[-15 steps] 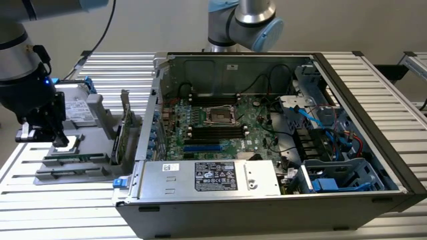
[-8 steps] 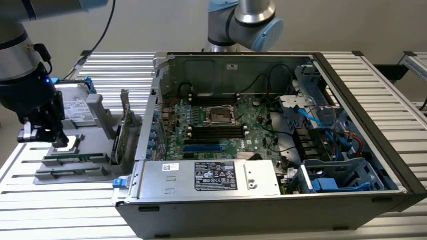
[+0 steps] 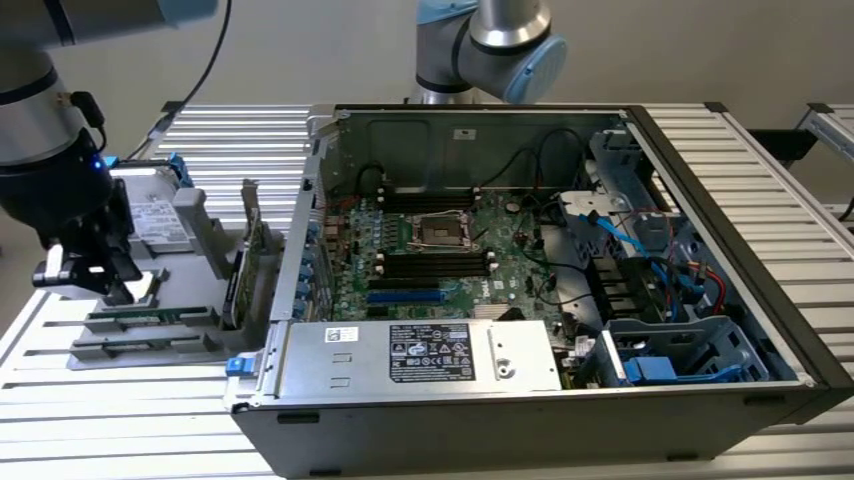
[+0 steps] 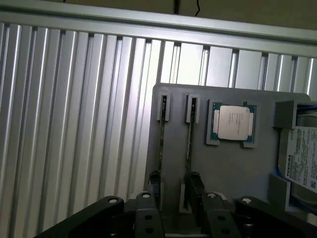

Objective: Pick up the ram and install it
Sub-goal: 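Pick up the ram and move it above insertion slot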

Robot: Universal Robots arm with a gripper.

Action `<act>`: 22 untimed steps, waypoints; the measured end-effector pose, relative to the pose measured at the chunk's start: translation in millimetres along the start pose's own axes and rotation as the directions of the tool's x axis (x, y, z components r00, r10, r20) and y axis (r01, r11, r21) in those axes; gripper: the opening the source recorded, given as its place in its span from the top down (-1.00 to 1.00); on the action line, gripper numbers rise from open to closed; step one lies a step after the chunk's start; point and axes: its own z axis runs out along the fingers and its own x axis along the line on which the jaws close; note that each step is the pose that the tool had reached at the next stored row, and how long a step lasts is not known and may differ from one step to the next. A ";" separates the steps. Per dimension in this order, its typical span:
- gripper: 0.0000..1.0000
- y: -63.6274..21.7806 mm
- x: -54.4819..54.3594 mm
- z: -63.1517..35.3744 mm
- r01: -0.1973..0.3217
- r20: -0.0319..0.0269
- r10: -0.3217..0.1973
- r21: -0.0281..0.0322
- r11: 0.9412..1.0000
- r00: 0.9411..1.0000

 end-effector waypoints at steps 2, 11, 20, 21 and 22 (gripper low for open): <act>0.27 0.4 -0.1 3.6 0.000 0.000 0.000 0.000 1.000 1.000; 0.27 3.4 -0.5 20.2 0.000 0.000 0.000 0.000 1.000 1.000; 0.27 5.7 -0.8 36.7 0.002 0.000 -0.002 0.000 1.000 1.000; 0.27 5.7 -0.8 38.6 0.002 0.000 -0.002 0.000 1.000 1.000; 0.27 5.6 -0.6 40.5 0.002 0.000 -0.002 0.000 1.000 1.000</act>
